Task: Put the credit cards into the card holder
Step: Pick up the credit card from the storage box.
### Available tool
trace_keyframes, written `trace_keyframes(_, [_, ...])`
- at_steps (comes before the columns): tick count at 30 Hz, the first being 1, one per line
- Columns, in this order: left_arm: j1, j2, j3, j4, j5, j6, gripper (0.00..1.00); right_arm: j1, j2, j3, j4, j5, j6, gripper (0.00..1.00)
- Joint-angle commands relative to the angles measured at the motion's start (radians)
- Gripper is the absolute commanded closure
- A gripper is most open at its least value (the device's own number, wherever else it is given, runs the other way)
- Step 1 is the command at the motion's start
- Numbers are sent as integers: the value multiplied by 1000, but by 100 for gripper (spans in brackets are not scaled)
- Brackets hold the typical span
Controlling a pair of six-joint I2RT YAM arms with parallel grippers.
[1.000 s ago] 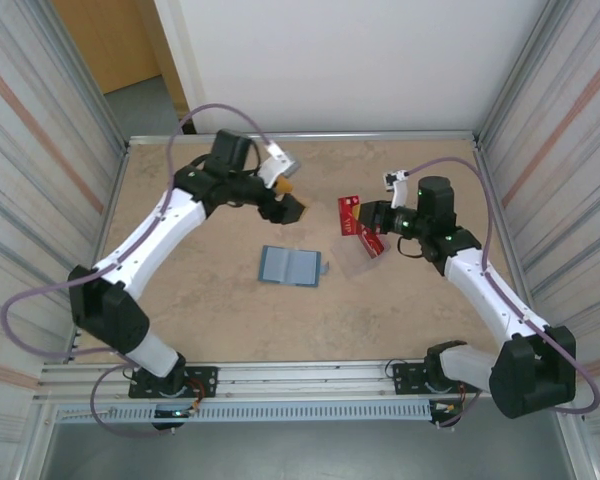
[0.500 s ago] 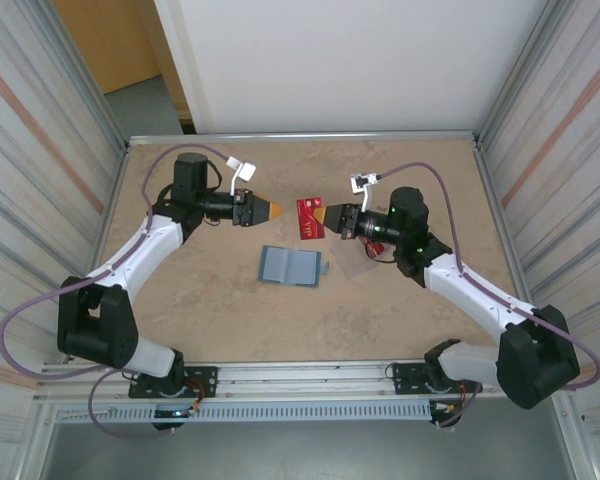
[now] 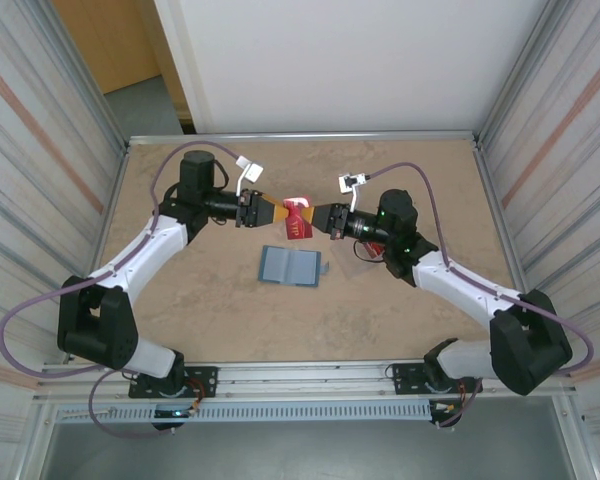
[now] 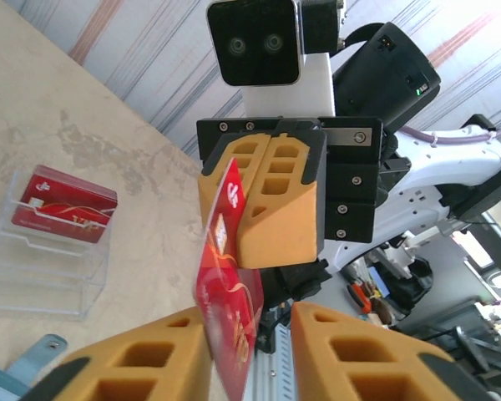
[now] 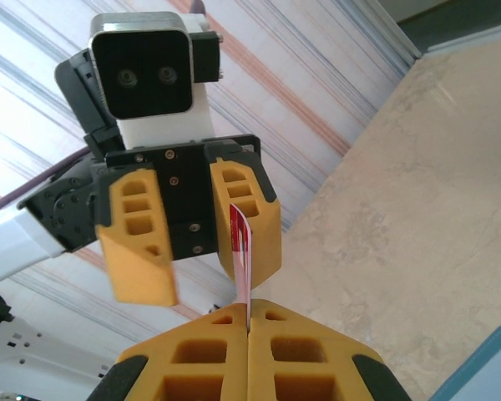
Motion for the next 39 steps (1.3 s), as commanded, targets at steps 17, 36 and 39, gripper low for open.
trace_keyframes(17, [0, 18, 79, -146, 52, 137, 100, -67, -8, -36, -15, -134, 1, 72])
trace_keyframes(36, [-16, 25, 73, -235, 33, 259, 100, -57, 5, 78, -225, -272, -129, 75])
trace_keyframes(39, [-15, 22, 81, -254, 22, 264, 100, -40, 11, 94, -230, -272, -133, 75])
